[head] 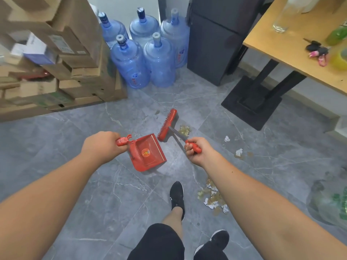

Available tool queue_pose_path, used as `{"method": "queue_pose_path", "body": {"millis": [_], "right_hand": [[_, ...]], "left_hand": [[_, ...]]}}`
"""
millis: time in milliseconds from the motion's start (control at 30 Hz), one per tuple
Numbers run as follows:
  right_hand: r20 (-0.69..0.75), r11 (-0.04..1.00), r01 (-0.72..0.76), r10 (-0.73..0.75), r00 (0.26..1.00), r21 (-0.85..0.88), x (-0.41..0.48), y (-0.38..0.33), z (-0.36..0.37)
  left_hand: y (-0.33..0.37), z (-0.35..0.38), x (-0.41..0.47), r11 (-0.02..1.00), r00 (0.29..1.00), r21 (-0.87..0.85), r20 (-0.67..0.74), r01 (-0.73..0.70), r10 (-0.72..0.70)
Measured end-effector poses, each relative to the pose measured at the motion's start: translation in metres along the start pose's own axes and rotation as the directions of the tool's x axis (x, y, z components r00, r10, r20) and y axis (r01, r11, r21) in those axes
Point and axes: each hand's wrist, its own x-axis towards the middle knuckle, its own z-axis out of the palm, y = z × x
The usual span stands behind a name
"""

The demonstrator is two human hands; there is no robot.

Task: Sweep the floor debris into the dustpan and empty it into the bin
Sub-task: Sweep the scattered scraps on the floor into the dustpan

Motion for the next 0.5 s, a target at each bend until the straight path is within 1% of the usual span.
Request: {"method": "queue_pose_path", "body": {"millis": [67, 167, 300, 500], "right_hand": [[-0.014, 1.0, 0.0, 0.0, 1.0, 0.002, 0.013, -0.002, 0.005], [-0.036, 0.999, -0.004, 0.006, 0.999, 0.043, 0.02, -0.009, -0.002], [-0.04, 0.989, -0.013, 0.019, 0.999, 0.144, 0.006, -0.024, -0.035], [-0.084, 0.987, -0.017, 0.03, 0.996, 0.157, -0.032, -0.021, -0.09]], "left_hand": [[-0.003, 0.003, 0.005, 1.0, 1.0, 0.02, -0.007, 0.003, -0.003], [-0.005, 0.005, 0.013, 1.0, 1.0, -0.007, 0.006, 0.009, -0.009], [0.003, 0.006, 0.013, 0.999, 1.0, -0.039, 0.026, 0.008, -0.007], [0.035, 0.001, 0.017, 0.998, 0.998, -0.048, 0.045, -0.051, 0.053]]}}
